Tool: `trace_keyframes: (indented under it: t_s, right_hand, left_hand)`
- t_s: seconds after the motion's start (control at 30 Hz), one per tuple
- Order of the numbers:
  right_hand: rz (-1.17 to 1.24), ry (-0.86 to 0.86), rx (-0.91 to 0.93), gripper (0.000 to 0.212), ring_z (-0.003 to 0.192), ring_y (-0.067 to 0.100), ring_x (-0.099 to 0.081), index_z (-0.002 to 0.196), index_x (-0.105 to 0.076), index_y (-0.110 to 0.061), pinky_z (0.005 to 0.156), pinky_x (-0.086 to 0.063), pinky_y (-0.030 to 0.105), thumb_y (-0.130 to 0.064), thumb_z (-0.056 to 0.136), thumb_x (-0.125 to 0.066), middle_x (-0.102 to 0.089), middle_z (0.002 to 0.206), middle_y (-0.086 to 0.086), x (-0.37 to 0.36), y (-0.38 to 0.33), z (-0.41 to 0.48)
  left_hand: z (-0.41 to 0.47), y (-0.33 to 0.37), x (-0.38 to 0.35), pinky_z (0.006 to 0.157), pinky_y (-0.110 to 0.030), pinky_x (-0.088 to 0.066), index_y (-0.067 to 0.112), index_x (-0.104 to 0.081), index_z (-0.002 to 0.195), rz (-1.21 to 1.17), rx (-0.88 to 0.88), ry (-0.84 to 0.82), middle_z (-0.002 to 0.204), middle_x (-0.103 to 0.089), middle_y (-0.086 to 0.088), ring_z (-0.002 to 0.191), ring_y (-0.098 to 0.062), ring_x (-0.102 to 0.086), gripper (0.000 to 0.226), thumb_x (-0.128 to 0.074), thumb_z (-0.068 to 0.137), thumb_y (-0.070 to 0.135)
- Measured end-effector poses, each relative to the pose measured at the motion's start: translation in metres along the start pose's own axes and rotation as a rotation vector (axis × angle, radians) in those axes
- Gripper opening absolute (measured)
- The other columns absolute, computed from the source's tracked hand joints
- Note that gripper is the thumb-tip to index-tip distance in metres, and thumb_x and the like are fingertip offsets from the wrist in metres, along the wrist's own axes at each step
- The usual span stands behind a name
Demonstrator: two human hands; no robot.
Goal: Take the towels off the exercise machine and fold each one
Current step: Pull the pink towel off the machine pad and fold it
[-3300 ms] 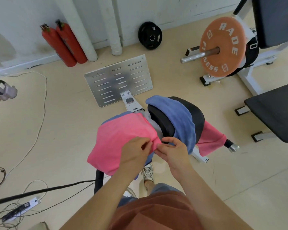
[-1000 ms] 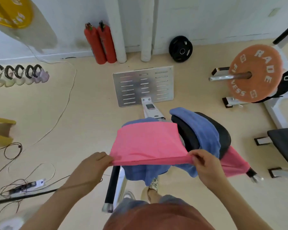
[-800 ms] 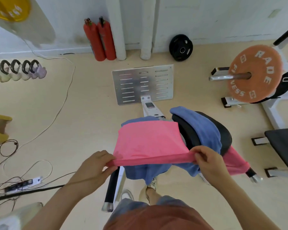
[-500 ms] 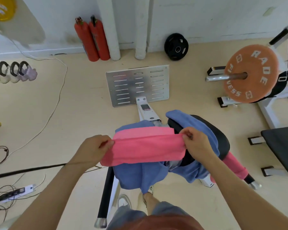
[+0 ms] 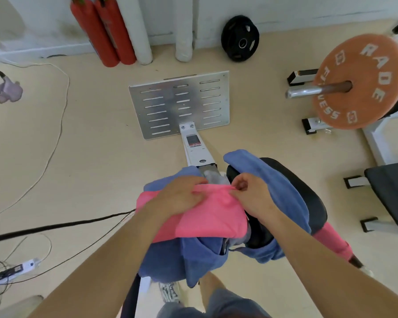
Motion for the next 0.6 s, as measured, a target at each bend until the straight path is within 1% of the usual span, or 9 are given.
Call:
trace_keyframes:
  t_s: [0.07, 0.13, 0.2, 0.27, 0.37, 0.43, 0.5, 0.53, 0.6]
  right_hand:
    - [0.093, -0.014, 0.015, 0.015, 0.061, 0.009, -0.051, 0.072, -0.058, -0.014, 0.059, -0.041, 0.016, -0.007, 0.078, -0.071, -0.061, 0.07, 0.001, 0.003, -0.003, -0.004]
    - [0.151, -0.061, -0.006, 0.014, 0.067, 0.012, -0.056, 0.074, -0.06, -0.013, 0.065, -0.045, 0.016, -0.007, 0.08, -0.071, -0.064, 0.075, 0.004, 0.007, -0.003, -0.002]
    - [0.289, -0.153, -0.12, 0.012, 0.077, 0.017, -0.059, 0.082, -0.063, -0.01, 0.072, -0.051, 0.027, 0.001, 0.086, -0.059, -0.066, 0.084, 0.01, 0.014, -0.001, 0.004]
    - [0.34, -0.189, -0.212, 0.022, 0.081, 0.019, -0.061, 0.092, -0.064, -0.007, 0.068, -0.051, 0.026, 0.005, 0.09, -0.045, -0.067, 0.091, 0.012, 0.017, 0.003, 0.015]
    - [-0.054, -0.193, -0.035, 0.03, 0.098, 0.02, -0.062, 0.104, -0.066, -0.012, 0.084, -0.049, 0.03, 0.0, 0.09, -0.042, -0.069, 0.104, 0.006, 0.007, 0.004, 0.04]
    - [-0.329, -0.351, 0.066, 0.031, 0.109, 0.022, -0.059, 0.12, -0.061, -0.017, 0.096, -0.046, 0.036, -0.013, 0.092, -0.048, -0.065, 0.118, 0.003, -0.013, 0.006, 0.052]
    - [-0.593, -0.477, 0.083, 0.032, 0.104, 0.023, -0.056, 0.124, -0.055, -0.024, 0.09, -0.047, 0.039, -0.029, 0.093, -0.049, -0.063, 0.117, 0.002, -0.03, 0.012, 0.06]
    - [-0.674, -0.493, 0.084, 0.026, 0.097, 0.022, -0.055, 0.116, -0.057, -0.024, 0.082, -0.047, 0.036, -0.031, 0.093, -0.048, -0.064, 0.108, 0.002, -0.035, 0.014, 0.063]
    - [-0.684, -0.448, 0.075, 0.01, 0.077, 0.019, -0.05, 0.083, -0.056, -0.021, 0.062, -0.039, 0.029, -0.025, 0.09, -0.05, -0.056, 0.08, -0.002, -0.034, 0.013, 0.064]
  left_hand:
    - [0.021, 0.023, -0.016, 0.079, -0.022, -0.038, 0.027, -0.059, 0.12, -0.046, -0.019, -0.083, 0.114, -0.064, 0.008, 0.1, -0.011, -0.057, 0.03, -0.056, 0.091, 0.033]
    - [0.032, 0.033, -0.022, 0.073, -0.023, -0.038, 0.021, -0.065, 0.11, -0.068, -0.018, -0.05, 0.103, -0.069, 0.001, 0.088, -0.011, -0.057, 0.023, -0.06, 0.089, 0.028]
    - [0.033, 0.036, -0.023, 0.069, -0.026, -0.039, 0.014, -0.07, 0.095, -0.086, -0.014, 0.05, 0.089, -0.07, -0.003, 0.08, -0.016, -0.059, 0.014, -0.062, 0.088, 0.023]
    - [0.027, 0.037, -0.024, 0.072, -0.02, -0.038, 0.014, -0.073, 0.097, -0.145, -0.008, 0.122, 0.09, -0.071, 0.003, 0.082, -0.013, -0.061, 0.015, -0.067, 0.085, 0.021]
    - [0.013, 0.041, -0.025, 0.078, -0.01, -0.039, 0.016, -0.072, 0.108, -0.168, -0.012, 0.16, 0.102, -0.073, 0.005, 0.091, -0.008, -0.064, 0.024, -0.07, 0.084, 0.018]
    - [0.006, 0.044, -0.024, 0.082, -0.014, -0.043, 0.022, -0.073, 0.106, -0.15, -0.052, 0.177, 0.102, -0.073, 0.006, 0.091, -0.007, -0.065, 0.024, -0.07, 0.083, 0.017]
    - [0.001, 0.046, -0.022, 0.084, -0.016, -0.044, 0.025, -0.073, 0.105, -0.142, -0.066, 0.181, 0.102, -0.073, 0.009, 0.089, -0.004, -0.064, 0.024, -0.067, 0.084, 0.016]
    - [-0.002, 0.047, -0.022, 0.084, -0.017, -0.045, 0.026, -0.073, 0.105, -0.144, -0.068, 0.18, 0.104, -0.073, 0.01, 0.089, -0.004, -0.063, 0.023, -0.066, 0.085, 0.016]
    - [-0.008, 0.048, -0.021, 0.084, -0.022, -0.047, 0.028, -0.072, 0.106, -0.139, -0.083, 0.186, 0.106, -0.071, 0.013, 0.088, -0.003, -0.063, 0.025, -0.064, 0.086, 0.016]
Point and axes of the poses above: each hand's wrist, its own z-axis towards the middle knuckle, its own x-axis out of the back of the hand, y = z × x, the point moved 3 cm from there along z, towards the middle knuckle
